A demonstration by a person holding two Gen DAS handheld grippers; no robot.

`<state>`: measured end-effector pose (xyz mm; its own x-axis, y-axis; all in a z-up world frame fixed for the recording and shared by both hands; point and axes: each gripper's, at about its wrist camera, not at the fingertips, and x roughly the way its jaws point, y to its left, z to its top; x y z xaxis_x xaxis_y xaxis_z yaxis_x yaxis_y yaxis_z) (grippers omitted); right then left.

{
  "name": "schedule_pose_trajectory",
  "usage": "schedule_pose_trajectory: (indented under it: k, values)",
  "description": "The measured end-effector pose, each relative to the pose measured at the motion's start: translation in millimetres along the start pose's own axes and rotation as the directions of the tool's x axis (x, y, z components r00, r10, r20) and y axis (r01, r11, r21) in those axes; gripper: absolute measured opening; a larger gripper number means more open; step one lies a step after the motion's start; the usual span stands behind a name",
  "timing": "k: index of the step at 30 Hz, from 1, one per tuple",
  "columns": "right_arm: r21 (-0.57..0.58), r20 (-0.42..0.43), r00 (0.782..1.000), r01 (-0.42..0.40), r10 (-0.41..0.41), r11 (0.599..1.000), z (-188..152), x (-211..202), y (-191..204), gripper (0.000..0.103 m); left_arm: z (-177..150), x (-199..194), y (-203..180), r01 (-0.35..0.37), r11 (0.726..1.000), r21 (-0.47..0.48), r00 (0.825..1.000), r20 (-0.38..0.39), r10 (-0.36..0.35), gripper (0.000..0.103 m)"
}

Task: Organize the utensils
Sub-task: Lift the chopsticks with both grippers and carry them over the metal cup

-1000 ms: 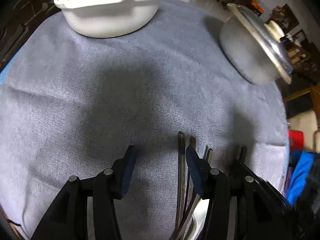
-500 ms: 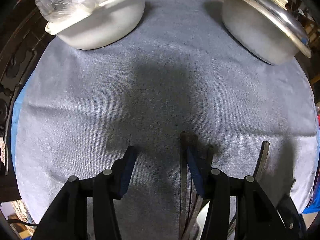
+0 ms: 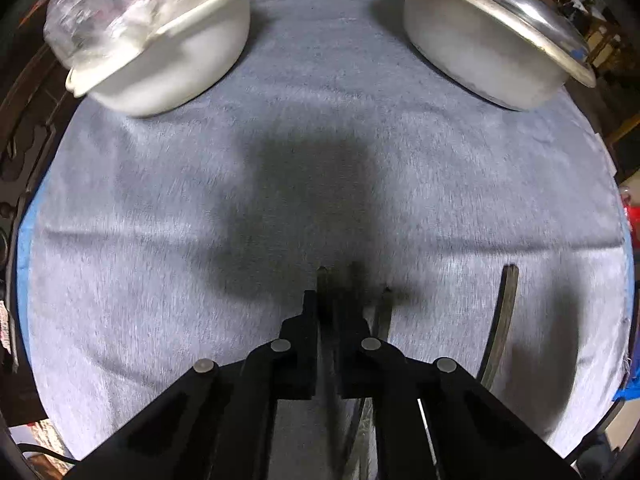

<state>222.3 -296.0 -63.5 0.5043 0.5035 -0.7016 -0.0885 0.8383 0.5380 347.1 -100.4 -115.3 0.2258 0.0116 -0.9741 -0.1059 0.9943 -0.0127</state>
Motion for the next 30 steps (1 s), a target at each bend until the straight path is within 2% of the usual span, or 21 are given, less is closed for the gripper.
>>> schedule_pose_trajectory:
  k: [4,8,11,15,17,20,28,30]
  values:
    - [-0.012,0.031,1.0,-0.002,0.003,1.0,-10,-17,6,0.007,-17,-8,16,0.049,0.999,-0.007,0.998,0.033,-0.049,0.005]
    - [-0.055,0.091,0.996,0.006,-0.001,0.998,-22,-42,23,0.007,-36,-38,28,0.102,0.995,-0.004,0.99,0.095,-0.101,0.005]
    - [-0.089,0.148,0.989,0.027,-0.013,0.996,-33,-63,39,0.007,-51,-65,40,0.131,0.991,0.011,0.979,0.157,-0.132,0.005]
    - [-0.119,0.225,0.974,0.059,-0.031,0.991,-48,-91,57,0.007,-78,-103,54,0.173,0.984,0.033,0.952,0.249,-0.176,0.006]
    - [-0.132,0.254,0.967,0.07,-0.035,0.989,-54,-104,66,0.007,-92,-127,63,0.192,0.98,0.045,0.935,0.296,-0.196,0.005]
    - [-0.154,0.31,0.95,0.093,-0.041,0.984,-64,-127,80,0.007,-117,-165,72,0.213,0.974,0.073,0.899,0.375,-0.225,0.006]
    - [-0.196,0.465,0.885,0.139,-0.033,0.971,-92,-192,116,0.007,-178,-247,94,0.302,0.947,0.111,0.785,0.535,-0.313,0.006]
    - [-0.211,0.497,0.867,0.156,-0.032,0.965,-100,-206,126,0.007,-192,-267,99,0.314,0.942,0.115,0.749,0.58,-0.32,0.006]
